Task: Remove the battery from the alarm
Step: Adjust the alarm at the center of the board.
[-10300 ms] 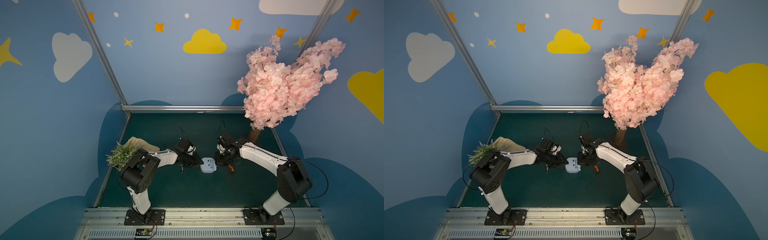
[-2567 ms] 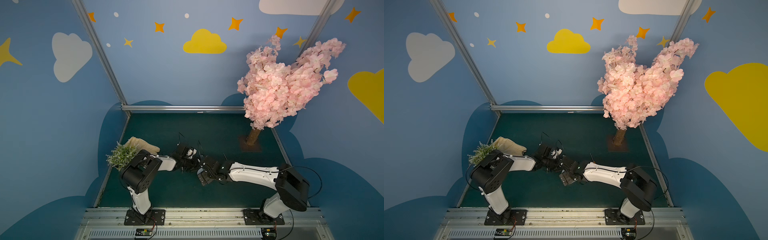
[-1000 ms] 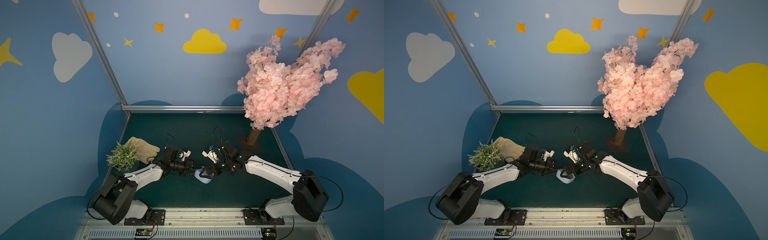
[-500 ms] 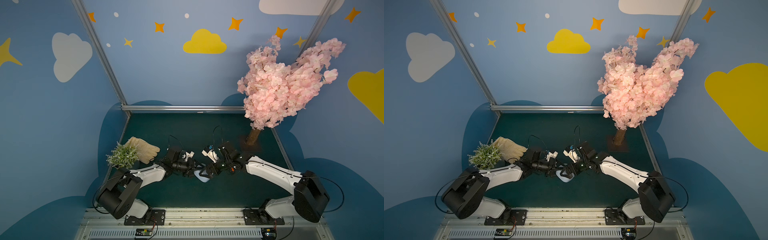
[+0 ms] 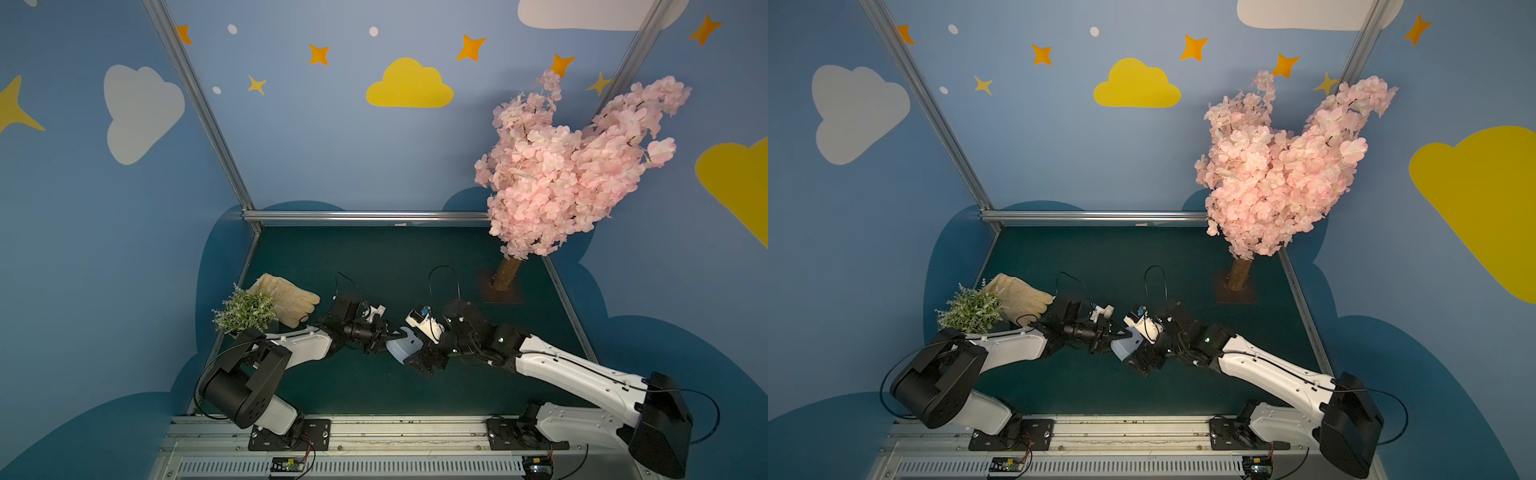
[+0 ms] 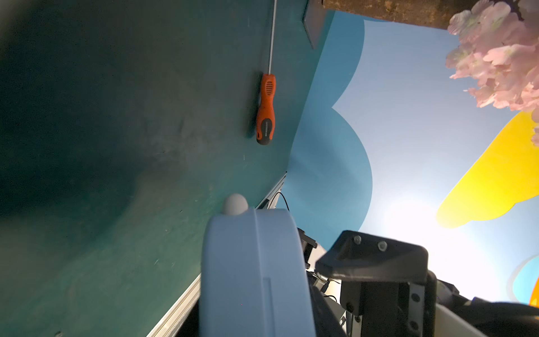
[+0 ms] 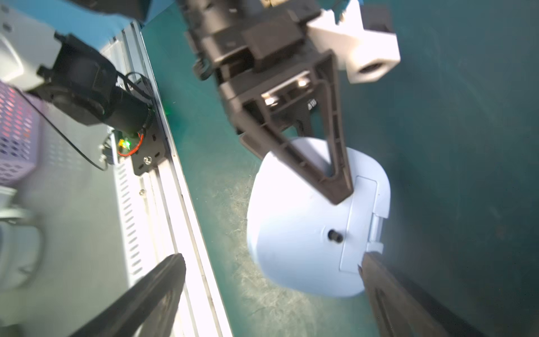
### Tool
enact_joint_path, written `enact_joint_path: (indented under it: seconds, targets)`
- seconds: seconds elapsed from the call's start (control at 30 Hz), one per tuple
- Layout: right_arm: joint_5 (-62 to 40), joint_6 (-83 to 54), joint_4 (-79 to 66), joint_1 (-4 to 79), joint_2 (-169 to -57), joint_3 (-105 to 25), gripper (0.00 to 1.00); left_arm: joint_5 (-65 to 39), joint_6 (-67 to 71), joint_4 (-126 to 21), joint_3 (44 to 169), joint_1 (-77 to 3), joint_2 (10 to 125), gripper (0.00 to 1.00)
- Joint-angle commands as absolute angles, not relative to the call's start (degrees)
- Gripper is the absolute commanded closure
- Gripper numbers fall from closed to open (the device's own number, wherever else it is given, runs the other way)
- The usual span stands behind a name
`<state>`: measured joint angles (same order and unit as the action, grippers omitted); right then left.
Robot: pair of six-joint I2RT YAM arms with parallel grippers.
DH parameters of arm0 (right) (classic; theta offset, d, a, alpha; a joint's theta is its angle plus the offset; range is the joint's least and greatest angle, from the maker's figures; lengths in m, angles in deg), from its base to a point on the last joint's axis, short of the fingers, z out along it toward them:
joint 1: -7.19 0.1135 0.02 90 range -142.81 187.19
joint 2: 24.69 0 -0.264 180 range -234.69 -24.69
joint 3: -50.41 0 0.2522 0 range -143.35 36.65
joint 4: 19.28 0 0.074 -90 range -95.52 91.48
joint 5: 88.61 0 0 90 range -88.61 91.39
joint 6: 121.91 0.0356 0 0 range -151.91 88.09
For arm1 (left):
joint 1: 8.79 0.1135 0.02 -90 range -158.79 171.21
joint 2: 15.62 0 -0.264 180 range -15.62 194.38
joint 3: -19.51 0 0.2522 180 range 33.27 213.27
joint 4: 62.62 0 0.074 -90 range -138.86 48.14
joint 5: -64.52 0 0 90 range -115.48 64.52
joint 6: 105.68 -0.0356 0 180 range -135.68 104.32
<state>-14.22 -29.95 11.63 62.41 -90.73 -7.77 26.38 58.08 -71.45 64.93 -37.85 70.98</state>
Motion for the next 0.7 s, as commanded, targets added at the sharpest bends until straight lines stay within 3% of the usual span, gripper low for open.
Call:
enact_joint_path:
  seconds: [0.0, 0.3, 0.5, 0.67]
  targets:
    - [-3.60, -35.80, 6.71, 65.86, -89.51, -4.82, 0.02, 29.12, 59.53, -66.16, 66.75, -37.24, 70.36, 0.78]
    - [15.41, -43.72, 3.51, 75.85, -92.06, -4.20, 0.02, 26.35, 62.04, -43.72, 72.48, -37.18, 63.51, 0.81]
    - [23.10, -47.15, -0.59, 79.93, -94.88, -4.12, 0.02, 23.90, 67.85, -39.28, 72.30, -37.22, 60.41, 0.80]
    - [24.72, -46.95, -3.23, 80.76, -96.13, -4.48, 0.22, 24.00, 71.51, -39.85, 71.44, -37.28, 60.18, 0.80]
